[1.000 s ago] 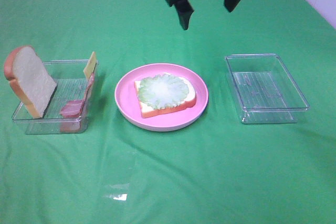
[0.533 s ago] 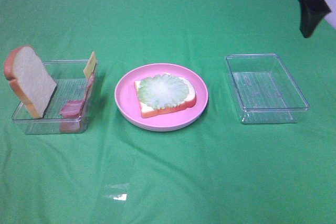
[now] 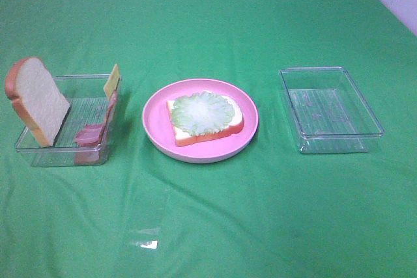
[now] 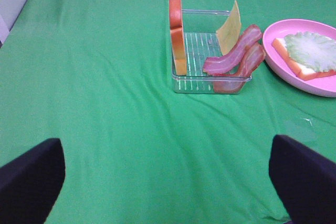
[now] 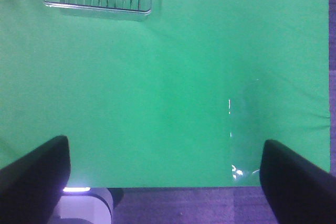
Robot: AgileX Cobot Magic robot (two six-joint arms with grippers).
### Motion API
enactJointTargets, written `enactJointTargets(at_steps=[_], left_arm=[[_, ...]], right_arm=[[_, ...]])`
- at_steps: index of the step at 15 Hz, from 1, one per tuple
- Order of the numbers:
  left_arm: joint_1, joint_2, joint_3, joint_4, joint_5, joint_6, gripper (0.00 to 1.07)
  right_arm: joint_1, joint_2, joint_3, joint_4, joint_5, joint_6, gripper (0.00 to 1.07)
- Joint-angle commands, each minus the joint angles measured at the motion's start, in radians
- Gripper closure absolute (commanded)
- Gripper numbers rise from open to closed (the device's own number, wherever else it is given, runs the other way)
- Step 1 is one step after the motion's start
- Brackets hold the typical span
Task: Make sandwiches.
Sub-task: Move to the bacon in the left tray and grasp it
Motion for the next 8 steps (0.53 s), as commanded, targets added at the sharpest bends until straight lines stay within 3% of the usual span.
enactJointTargets(at_steps=[1, 5, 8], left_arm=[[0.001, -0.014, 0.002, -0.008, -0.004, 0.002, 0.09], [0.001, -0.014, 0.002, -0.008, -0.004, 0.002, 0.09], [0.001, -0.014, 0.002, -0.008, -0.004, 0.002, 0.09]], right_arm=[[-0.006, -0.197, 0.054, -0.016, 0.102, 0.008, 0.12], [-0.006, -0.596, 0.173, -0.016, -0.037, -0.048, 0.12], [-0.006, -0.742, 0.289, 0.0, -0.117, -0.106, 0.12]])
